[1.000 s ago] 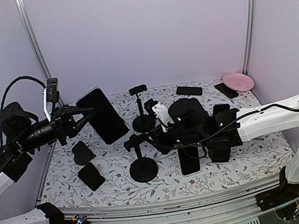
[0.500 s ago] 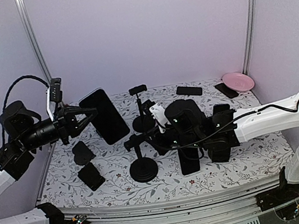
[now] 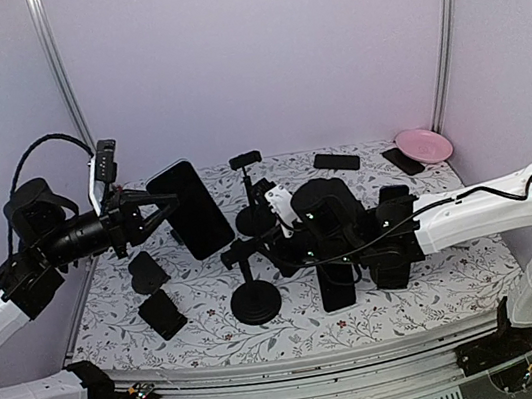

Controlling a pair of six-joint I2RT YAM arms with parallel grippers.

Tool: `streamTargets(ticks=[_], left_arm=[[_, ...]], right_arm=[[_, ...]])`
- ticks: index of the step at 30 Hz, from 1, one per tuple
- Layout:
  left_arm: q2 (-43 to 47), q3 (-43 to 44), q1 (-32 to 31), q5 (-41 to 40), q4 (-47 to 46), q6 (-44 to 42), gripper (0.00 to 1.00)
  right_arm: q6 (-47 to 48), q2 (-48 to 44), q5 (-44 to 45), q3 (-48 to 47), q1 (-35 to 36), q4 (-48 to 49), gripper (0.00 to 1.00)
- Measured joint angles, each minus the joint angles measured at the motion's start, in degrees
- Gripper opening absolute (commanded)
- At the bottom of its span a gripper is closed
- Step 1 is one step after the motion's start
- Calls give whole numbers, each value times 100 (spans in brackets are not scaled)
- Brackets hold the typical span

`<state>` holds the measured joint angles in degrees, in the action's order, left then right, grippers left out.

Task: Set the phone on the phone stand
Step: Hold the phone stand at the center of the board, then install the phone on the phone stand.

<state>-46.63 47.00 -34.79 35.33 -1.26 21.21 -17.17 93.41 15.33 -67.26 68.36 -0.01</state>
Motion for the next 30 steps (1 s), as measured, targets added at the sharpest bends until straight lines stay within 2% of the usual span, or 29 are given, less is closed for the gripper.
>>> streamTargets(ticks=[10,19,30], left_arm=[[-140,0,-63,2,-15,-2,0],[-367,-68,-223,46,-293,-20,0],[-638,-793,-396,310,-1255,-70,0]], right_arm=[[-44,11,76,-2,11,-2,4],[-127,103,212,-275,74,-348,2],[-297,140,365,-363,219,-511,2]])
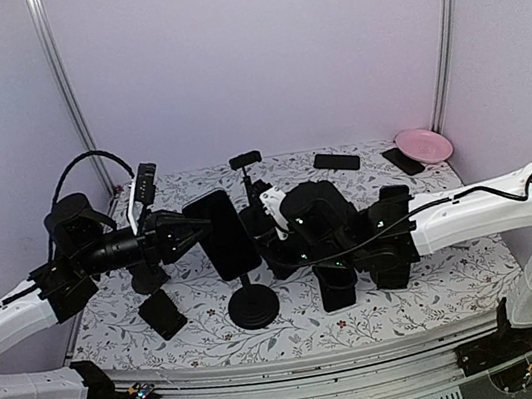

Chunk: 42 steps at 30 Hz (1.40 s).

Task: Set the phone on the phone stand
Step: Install the phone on the phone stand.

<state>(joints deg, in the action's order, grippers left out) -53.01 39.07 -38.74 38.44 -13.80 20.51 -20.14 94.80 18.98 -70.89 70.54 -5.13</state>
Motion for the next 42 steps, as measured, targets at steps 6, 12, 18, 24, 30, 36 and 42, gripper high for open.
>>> streamTargets(ticks=[6,12,18,24,30,36,42], left_arm=[[-299,-223,-98,175,-503,-61,0],[-544,-330,-144,407,-1056,-105,0],[-765,-442,-151,586,-1440,-146,0],[-977,-444,-153,793,-1655,-188,0],[-1167,-442,-153,975,-1762,-302,0],[-1456,-442,-142,1222,-1840,-461,0],[-1692,-363,-48,1550,-1952,-610,0]], right_arm=[[-24,11,2,-9,7,0,2],[-28,13,4,-15,9,0,2],[-33,20,2,-28,9,-7,2],[-28,20,22,-31,7,-7,2],[-20,20,24,-31,7,-9,2],[26,20,24,-31,7,-7,2],[81,20,24,-31,9,-9,2]])
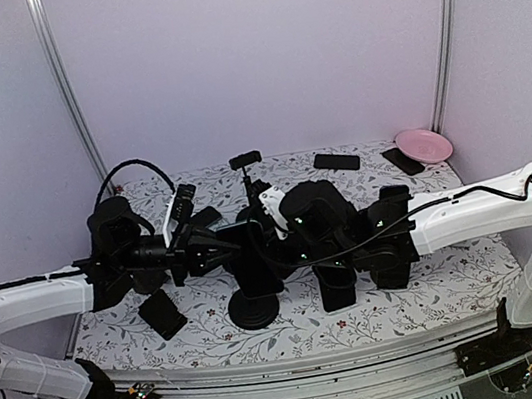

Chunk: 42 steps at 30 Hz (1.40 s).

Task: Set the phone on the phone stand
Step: Install the phone on the phone stand.

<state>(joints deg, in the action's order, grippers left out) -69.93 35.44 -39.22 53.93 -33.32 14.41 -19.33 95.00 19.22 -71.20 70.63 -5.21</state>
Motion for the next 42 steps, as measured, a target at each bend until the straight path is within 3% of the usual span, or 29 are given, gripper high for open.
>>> streamTargets(ticks=[20,42], left_arm=[[-1113,553,278,1375,-601,-179,0],[-1401,752,522,1812,-621,-415,0]], right_arm=[[293,-87,-46,153,0,140,2],[339,-120,-50,374,-2,527,2]])
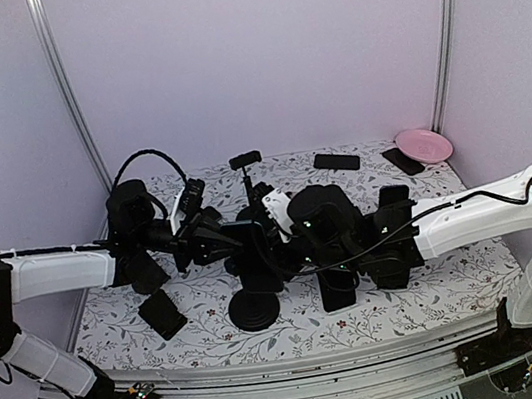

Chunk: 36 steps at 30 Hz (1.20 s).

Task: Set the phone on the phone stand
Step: Install the phone on the phone stand.

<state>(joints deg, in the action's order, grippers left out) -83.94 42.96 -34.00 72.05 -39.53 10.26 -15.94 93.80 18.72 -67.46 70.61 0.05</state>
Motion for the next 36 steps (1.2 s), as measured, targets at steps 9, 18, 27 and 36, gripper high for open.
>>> streamTargets(ticks=[9,18,27,36], left_arm=[[-9,111,98,-2,358,-240,0],[249,175,98,-518,1237,-413,0],[623,197,96,-1357,1941,-420,0],[881,356,42,-2293,2697,-308,0]], right_arm=[[-72,-35,66,37,0,9,2],[-278,-35,291,37,-2,0,2],[-507,37,623,-188,0,-317,2],[-721,240,1078,-535,26,-719,2]])
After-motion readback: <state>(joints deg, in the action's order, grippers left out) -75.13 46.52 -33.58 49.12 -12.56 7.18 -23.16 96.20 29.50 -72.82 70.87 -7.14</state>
